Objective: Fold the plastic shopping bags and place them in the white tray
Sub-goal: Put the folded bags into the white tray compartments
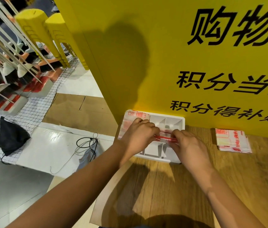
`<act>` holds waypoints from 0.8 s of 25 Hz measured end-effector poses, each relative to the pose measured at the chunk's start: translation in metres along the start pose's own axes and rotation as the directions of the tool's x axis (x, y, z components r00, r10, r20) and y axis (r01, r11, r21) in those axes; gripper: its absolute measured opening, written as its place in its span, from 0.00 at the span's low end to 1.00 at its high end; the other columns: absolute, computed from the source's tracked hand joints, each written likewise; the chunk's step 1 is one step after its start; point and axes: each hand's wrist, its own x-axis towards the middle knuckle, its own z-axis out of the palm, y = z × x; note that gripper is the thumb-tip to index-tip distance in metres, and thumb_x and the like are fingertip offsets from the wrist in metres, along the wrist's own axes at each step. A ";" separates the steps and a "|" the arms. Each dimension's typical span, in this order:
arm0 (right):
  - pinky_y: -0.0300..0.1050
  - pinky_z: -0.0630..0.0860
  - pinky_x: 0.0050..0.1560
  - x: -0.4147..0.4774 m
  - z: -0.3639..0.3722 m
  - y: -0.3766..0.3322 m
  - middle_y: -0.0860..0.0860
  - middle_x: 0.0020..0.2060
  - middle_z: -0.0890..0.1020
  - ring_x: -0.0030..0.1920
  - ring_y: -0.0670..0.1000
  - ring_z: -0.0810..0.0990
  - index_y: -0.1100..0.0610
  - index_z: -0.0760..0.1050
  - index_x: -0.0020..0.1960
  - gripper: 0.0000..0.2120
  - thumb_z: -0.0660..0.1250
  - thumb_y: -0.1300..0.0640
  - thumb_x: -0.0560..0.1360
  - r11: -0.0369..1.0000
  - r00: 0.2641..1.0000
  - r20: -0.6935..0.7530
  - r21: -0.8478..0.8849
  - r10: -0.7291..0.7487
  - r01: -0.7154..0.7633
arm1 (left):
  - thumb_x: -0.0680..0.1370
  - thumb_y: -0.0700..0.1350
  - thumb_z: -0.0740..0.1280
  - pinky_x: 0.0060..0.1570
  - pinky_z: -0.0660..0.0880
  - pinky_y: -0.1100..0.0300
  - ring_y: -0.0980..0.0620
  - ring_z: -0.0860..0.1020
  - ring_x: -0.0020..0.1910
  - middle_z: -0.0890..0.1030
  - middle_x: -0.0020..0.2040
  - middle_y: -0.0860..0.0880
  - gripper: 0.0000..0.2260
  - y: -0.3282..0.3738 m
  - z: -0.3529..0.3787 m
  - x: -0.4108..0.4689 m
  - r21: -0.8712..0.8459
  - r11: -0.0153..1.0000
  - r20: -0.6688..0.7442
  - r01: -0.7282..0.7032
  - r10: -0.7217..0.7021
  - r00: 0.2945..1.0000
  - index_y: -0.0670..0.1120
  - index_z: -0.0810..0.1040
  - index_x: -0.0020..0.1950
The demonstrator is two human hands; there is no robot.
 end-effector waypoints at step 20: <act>0.46 0.77 0.39 -0.011 -0.014 0.012 0.48 0.49 0.81 0.46 0.53 0.81 0.51 0.82 0.56 0.11 0.73 0.51 0.75 0.993 0.996 0.089 0.120 0.005 -0.015 | 0.78 0.46 0.69 0.55 0.64 0.52 0.44 0.73 0.61 0.80 0.57 0.47 0.12 0.041 -0.011 0.020 0.292 0.952 0.200 0.087 -0.149 0.968 0.49 0.79 0.61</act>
